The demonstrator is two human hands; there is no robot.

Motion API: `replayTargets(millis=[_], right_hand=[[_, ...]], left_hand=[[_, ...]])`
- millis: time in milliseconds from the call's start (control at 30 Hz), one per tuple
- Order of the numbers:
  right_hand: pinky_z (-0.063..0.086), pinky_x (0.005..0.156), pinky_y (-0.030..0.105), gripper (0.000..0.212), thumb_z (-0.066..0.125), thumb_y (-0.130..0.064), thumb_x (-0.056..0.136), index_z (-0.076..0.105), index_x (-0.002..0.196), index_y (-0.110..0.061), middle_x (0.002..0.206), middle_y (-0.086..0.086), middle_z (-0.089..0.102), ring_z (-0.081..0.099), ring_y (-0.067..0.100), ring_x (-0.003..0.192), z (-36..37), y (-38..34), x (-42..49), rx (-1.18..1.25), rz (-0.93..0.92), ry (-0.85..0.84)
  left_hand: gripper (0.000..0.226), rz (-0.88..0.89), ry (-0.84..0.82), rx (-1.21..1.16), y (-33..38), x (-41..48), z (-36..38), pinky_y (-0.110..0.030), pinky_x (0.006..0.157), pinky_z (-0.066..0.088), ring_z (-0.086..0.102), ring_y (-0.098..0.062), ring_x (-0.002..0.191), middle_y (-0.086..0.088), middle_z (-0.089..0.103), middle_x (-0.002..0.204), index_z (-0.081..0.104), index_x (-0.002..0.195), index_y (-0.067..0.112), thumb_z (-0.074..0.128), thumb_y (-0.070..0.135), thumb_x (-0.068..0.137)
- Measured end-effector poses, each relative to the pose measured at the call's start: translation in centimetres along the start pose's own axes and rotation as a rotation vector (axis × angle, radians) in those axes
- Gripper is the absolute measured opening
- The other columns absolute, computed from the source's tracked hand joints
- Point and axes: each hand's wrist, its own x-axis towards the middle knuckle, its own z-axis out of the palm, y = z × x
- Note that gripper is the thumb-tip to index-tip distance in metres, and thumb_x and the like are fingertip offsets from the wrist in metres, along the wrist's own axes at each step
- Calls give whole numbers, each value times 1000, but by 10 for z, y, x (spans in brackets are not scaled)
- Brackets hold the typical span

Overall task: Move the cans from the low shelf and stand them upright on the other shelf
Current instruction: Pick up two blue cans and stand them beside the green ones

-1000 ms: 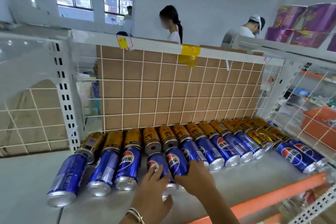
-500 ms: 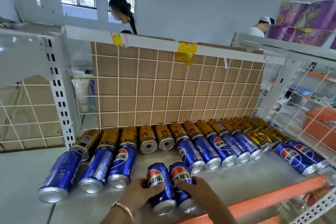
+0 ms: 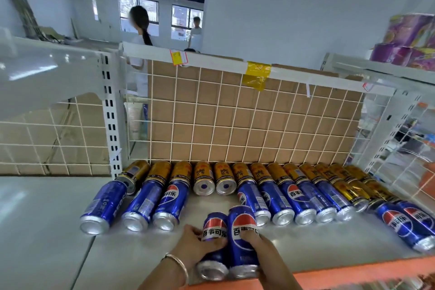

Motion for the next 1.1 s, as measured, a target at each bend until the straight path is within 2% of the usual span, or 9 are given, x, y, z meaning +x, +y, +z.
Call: replayTargets(millis=[100, 233, 333, 467, 567, 700, 800, 933, 1100], right_hand=[[50, 91, 52, 63, 81, -35, 45, 68, 97, -1, 91, 19, 72, 66, 38, 88, -2, 6, -11, 83, 2, -26], [46, 96, 55, 81, 87, -19, 35, 64, 108, 9, 106, 32, 66, 64, 46, 100, -4, 3, -23, 365, 57, -121], [59, 72, 48, 38, 79, -18, 54, 75, 81, 8, 90, 28, 71, 72, 39, 76, 4, -13, -50, 537, 22, -360], [38, 107, 51, 69, 74, -27, 64, 59, 124, 4, 127, 25, 59, 58, 39, 117, 13, -7, -55, 604, 120, -523], [44, 98, 52, 73, 77, -20, 55, 61, 122, 2, 123, 27, 61, 61, 41, 111, 34, -4, -60, 507, 111, -525], [58, 59, 48, 39, 68, -10, 62, 69, 99, 3, 92, 26, 72, 72, 38, 74, 64, -9, -75, 302, 84, -572], [53, 86, 57, 45, 78, -12, 64, 67, 105, 1, 95, 24, 72, 70, 41, 88, 87, 4, -68, -90, 37, -513], [58, 72, 44, 14, 75, -7, 75, 74, 89, -3, 89, 20, 74, 72, 35, 82, 132, 21, -80, -314, -57, -510], [54, 88, 50, 38, 87, -20, 48, 77, 84, -9, 87, 16, 75, 72, 32, 86, 203, 52, -104, -432, -137, -600]], left_hand=[[87, -74, -150, -214, -2, -14, -5, -43, 81, 57, 69, -33, 89, -23, 67, 104, 50, 114, -4, 94, 19, 42], [61, -194, -298, -436, -1, -34, 2, -46, 95, 50, 62, -39, 107, -27, 66, 109, 61, 113, -8, 83, 3, 57], [55, -200, -345, -606, -10, -53, 1, -51, 98, 45, 61, -40, 107, -28, 64, 114, 59, 117, -5, 79, 3, 66], [43, -109, -248, -708, -14, -82, -4, -41, 69, 58, 70, -34, 80, -24, 69, 106, 64, 109, -1, 74, 14, 70], [44, -32, -158, -697, -16, -99, -20, -40, 75, 56, 69, -33, 84, -24, 68, 107, 64, 110, -1, 73, 15, 70], [30, 33, -33, -737, -24, -123, -52, -41, 79, 53, 67, -33, 84, -24, 69, 106, 76, 89, 1, 73, 16, 63], [17, 118, 71, -746, -34, -142, -80, -38, 69, 56, 69, -31, 71, -20, 72, 88, 77, 73, 4, 72, 14, 60], [18, 221, 225, -699, -56, -170, -124, -39, 69, 55, 67, -32, 70, -24, 70, 86, 73, 80, 0, 75, 3, 62], [32, 295, 329, -689, -93, -216, -187, -43, 75, 57, 69, -33, 78, -26, 70, 95, 73, 86, -1, 75, 2, 54]])
